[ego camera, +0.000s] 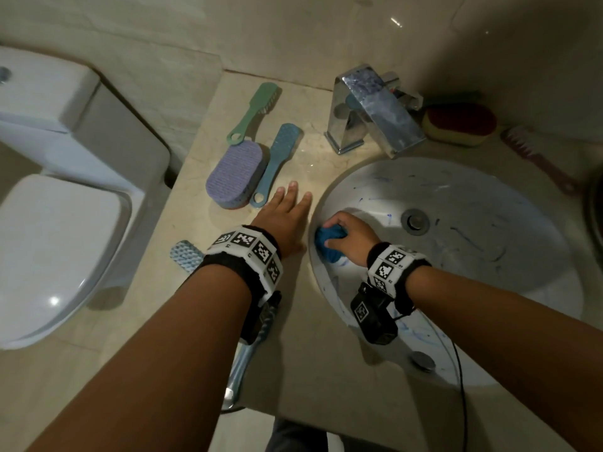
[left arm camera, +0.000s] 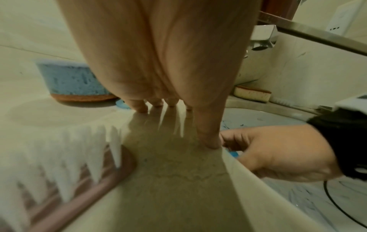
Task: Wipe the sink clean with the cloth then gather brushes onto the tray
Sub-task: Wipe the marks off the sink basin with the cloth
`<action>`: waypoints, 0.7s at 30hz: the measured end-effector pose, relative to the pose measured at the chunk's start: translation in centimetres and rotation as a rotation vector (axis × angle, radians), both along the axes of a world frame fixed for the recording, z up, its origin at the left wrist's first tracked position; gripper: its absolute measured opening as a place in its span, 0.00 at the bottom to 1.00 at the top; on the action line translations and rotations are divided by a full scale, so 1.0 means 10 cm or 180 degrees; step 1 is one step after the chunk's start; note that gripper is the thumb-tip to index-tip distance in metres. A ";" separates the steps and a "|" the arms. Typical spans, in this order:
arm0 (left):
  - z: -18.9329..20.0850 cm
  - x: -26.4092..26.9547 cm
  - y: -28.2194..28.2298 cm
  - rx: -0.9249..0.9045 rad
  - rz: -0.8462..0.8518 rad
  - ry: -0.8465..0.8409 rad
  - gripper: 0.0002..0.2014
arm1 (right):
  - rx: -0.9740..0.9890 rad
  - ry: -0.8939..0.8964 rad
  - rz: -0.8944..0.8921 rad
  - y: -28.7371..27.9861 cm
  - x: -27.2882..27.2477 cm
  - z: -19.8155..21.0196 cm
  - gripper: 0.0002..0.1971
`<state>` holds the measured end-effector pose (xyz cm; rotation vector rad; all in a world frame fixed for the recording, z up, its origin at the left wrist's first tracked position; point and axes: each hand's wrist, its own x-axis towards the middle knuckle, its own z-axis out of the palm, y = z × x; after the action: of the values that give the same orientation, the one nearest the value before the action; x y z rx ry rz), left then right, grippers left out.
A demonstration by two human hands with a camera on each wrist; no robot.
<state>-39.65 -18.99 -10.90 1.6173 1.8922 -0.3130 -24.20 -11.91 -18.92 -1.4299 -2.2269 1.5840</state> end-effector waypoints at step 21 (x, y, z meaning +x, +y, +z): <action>-0.19 0.05 0.01 -0.0021 -0.0032 0.0369 0.51 | -0.0070 -0.0347 0.1071 -0.18 0.19 0.09 0.12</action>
<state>-39.18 -18.92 -12.79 1.6360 1.9671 -0.4252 -22.25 -13.66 -18.04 -1.2227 -2.6367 1.6576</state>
